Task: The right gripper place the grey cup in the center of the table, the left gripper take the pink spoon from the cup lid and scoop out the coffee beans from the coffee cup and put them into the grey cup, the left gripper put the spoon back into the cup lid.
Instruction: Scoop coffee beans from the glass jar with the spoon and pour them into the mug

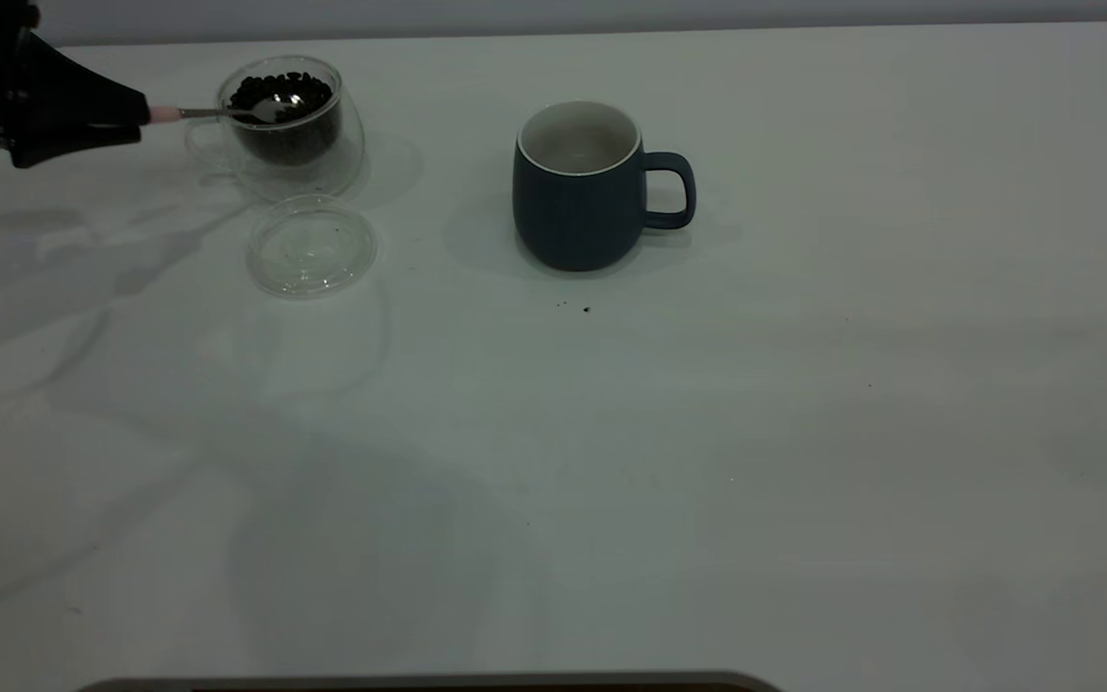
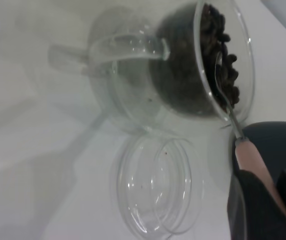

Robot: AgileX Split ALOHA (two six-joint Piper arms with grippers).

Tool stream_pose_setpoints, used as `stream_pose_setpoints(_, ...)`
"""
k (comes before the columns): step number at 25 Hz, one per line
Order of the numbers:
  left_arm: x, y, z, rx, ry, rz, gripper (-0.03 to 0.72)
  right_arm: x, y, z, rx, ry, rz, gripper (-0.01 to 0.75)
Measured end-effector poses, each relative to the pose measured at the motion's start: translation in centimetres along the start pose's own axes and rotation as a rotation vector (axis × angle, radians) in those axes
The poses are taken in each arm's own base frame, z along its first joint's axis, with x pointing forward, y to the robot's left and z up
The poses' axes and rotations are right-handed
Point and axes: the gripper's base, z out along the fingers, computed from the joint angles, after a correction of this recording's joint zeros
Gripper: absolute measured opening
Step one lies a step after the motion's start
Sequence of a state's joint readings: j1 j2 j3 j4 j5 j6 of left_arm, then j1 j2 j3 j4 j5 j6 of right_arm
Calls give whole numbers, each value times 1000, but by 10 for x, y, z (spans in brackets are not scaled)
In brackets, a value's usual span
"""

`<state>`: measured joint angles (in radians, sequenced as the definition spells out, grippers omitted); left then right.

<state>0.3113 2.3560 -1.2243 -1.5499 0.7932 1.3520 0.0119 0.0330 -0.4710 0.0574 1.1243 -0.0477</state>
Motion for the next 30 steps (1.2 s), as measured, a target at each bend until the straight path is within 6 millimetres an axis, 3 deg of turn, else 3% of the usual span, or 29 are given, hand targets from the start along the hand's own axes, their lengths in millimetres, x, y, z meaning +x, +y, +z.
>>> stream_pose_setpoints(7,9,7,7,33,24,-56,124,0,0,0,0,0,0,452)
stream_pose_setpoints(30,6,0,6,124,3,-113,124,0,0,0,0,0,0,452)
